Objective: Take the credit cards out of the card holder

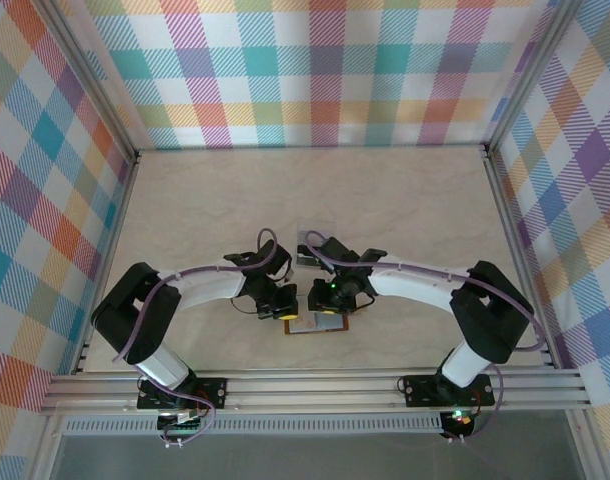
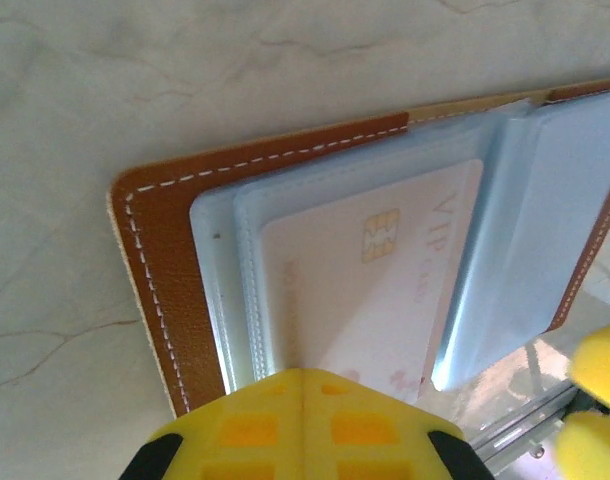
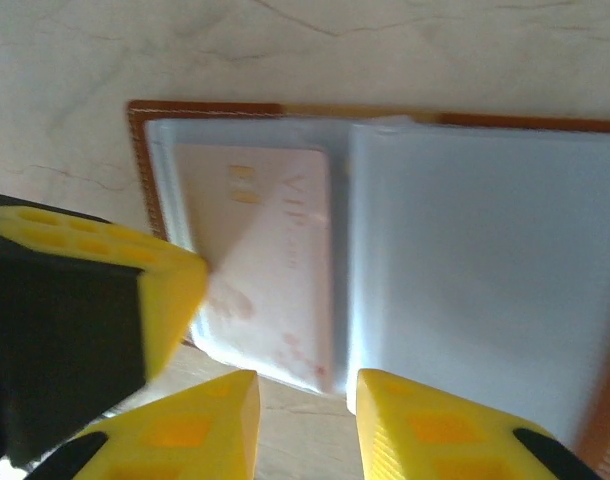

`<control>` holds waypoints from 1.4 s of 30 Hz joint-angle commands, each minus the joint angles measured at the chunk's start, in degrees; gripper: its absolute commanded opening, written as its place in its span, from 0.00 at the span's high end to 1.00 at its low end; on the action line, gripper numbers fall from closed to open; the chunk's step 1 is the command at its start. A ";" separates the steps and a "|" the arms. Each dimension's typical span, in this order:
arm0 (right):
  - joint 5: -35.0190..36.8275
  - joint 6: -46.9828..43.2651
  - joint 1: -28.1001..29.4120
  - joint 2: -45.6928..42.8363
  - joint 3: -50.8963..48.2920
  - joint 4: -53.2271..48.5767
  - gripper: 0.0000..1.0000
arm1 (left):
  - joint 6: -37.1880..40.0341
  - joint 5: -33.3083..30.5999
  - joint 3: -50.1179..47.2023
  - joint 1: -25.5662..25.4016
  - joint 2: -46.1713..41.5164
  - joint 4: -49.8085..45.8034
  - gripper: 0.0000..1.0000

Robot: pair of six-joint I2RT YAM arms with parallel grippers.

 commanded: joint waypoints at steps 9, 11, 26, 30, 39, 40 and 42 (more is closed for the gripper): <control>-5.24 -0.67 -0.86 6.02 3.58 3.39 0.63 | 0.24 -2.28 -1.69 -0.62 0.72 -1.14 0.99; -5.44 -0.64 -0.93 6.65 3.58 3.62 0.63 | 0.12 -2.24 -1.87 -0.66 0.67 -1.11 0.99; 0.59 -1.75 -0.94 8.01 3.27 -0.93 0.65 | 0.28 -3.16 -1.50 -0.66 -1.19 -2.47 0.98; 3.08 -2.37 -0.86 6.96 3.71 -3.77 0.65 | 0.95 -3.90 -0.92 -0.66 -1.72 -4.08 0.97; -2.19 -1.07 -0.97 3.80 2.49 2.13 0.65 | 1.01 -4.18 0.10 -0.66 -2.96 -5.25 0.92; -3.03 -0.65 -0.94 3.86 2.23 3.16 0.65 | 1.05 -4.34 0.28 -0.64 -3.10 -5.34 0.92; -4.04 -0.19 -0.95 4.34 2.09 4.48 0.65 | 1.45 -4.10 0.59 -0.66 -2.59 -5.58 0.92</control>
